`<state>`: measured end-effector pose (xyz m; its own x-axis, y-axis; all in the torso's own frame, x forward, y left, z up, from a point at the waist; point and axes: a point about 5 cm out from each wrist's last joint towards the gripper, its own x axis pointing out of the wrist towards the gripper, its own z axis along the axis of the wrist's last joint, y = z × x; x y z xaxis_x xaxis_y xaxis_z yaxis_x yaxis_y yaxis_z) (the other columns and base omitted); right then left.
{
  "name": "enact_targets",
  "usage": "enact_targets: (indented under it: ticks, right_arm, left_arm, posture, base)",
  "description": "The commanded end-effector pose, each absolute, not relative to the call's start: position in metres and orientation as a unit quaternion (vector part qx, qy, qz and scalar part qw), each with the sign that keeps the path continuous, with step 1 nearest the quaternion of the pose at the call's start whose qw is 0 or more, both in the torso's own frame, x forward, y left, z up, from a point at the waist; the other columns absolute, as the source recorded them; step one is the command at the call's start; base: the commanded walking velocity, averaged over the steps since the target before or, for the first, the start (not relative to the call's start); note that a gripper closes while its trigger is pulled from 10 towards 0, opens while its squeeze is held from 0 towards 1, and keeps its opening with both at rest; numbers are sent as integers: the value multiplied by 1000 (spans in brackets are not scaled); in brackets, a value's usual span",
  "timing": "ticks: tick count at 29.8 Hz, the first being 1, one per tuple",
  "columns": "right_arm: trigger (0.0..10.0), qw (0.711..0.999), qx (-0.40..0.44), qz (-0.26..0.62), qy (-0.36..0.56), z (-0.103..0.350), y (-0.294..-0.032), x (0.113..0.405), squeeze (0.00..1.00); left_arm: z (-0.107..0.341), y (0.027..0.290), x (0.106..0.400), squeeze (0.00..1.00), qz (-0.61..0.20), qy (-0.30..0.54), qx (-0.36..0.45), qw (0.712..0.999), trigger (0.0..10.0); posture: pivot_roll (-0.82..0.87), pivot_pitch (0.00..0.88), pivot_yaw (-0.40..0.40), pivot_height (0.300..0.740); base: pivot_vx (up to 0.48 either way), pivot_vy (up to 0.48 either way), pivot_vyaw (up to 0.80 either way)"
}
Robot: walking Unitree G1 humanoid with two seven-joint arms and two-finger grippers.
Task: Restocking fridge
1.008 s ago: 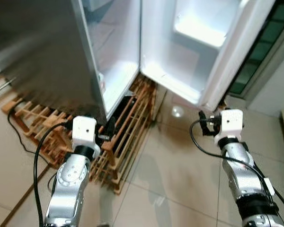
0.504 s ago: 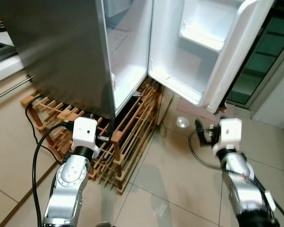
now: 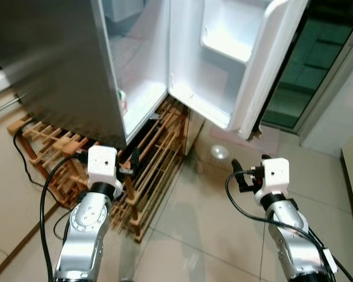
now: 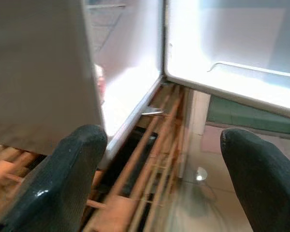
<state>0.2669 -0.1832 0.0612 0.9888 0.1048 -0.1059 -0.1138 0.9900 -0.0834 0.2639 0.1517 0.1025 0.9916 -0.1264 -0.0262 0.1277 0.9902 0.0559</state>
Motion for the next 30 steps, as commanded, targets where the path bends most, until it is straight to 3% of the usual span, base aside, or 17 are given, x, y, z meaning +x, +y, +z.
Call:
enact_targets:
  ticks: [1,14,22,30]
  right_arm:
    - [10000,997,-43,61,34,72,-180,275,0]
    - [10000,995,-55,65,44,69,-178,275,0]
    - [10000,996,-55,70,30,75,-175,278,0]
    - [10000,996,-57,63,25,79,-178,283,0]
  left_arm:
    - [105,156,265,0,-55,12,32,998,10000]
    - [103,154,269,0,-52,15,53,997,10000]
    - [109,149,272,0,-48,-3,32,998,10000]
    - [111,146,273,0,-57,-8,37,998,10000]
  posture:
    - [3,0,-18,731]
    - [1,0,-14,731]
    - [-3,0,-11,731]
    - [0,0,-15,731]
  base:
    - [0,-450,519]
    - [47,-50,74]
    - [470,0,0]
    - [474,0,618]
